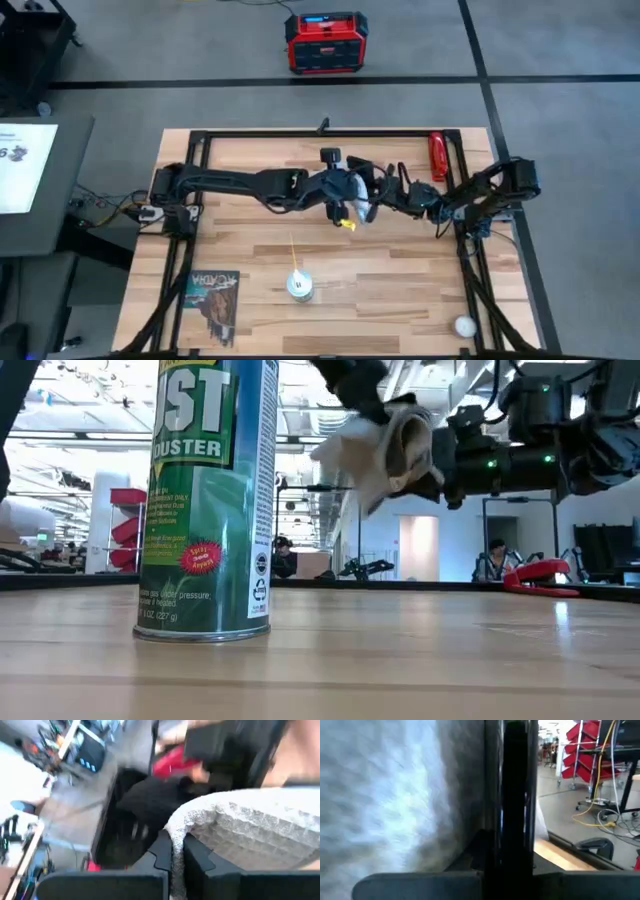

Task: Apply microfiber cloth
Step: Wipe the back of the cellphone with the microfiber cloth

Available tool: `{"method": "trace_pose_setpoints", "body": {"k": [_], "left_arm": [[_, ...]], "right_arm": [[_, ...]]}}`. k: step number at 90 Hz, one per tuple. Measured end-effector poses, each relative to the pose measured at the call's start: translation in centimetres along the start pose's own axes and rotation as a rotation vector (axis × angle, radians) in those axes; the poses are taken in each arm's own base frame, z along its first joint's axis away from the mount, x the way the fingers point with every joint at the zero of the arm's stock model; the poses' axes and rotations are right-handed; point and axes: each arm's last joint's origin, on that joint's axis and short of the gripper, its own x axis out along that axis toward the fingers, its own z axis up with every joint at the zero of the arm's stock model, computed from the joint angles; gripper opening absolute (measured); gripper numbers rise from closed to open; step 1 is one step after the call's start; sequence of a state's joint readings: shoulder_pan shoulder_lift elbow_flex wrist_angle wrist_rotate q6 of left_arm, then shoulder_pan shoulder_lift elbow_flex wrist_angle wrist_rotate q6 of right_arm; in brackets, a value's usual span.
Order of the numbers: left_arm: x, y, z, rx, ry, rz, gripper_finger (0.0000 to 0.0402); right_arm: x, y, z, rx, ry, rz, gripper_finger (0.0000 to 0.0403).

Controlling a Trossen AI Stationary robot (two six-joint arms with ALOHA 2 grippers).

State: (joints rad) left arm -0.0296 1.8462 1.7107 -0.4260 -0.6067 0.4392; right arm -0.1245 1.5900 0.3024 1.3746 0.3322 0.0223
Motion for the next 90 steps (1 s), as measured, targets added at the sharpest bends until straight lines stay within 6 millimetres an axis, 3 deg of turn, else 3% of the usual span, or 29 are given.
{"method": "trace_pose_setpoints", "body": {"k": [31, 62, 90], "left_arm": [[0.5, 0.7, 0.1, -0.054, -0.025, 0.020, 0.0000], [2.1, -1.7, -1.6, -0.108, -0.033, -0.013, 0.0000], [1.0, 1.9, -0.3, -0.056, -0.088, 0.058, 0.0000]], "right_arm": [[0.7, 1.4, 0.6, 0.006, -0.006, 0.020, 0.0010], [0.7, 1.9, 0.7, 0.007, -0.012, 0.036, 0.0010], [0.5, 2.3, 1.1, 0.038, -0.037, 0.020, 0.0010]]}}
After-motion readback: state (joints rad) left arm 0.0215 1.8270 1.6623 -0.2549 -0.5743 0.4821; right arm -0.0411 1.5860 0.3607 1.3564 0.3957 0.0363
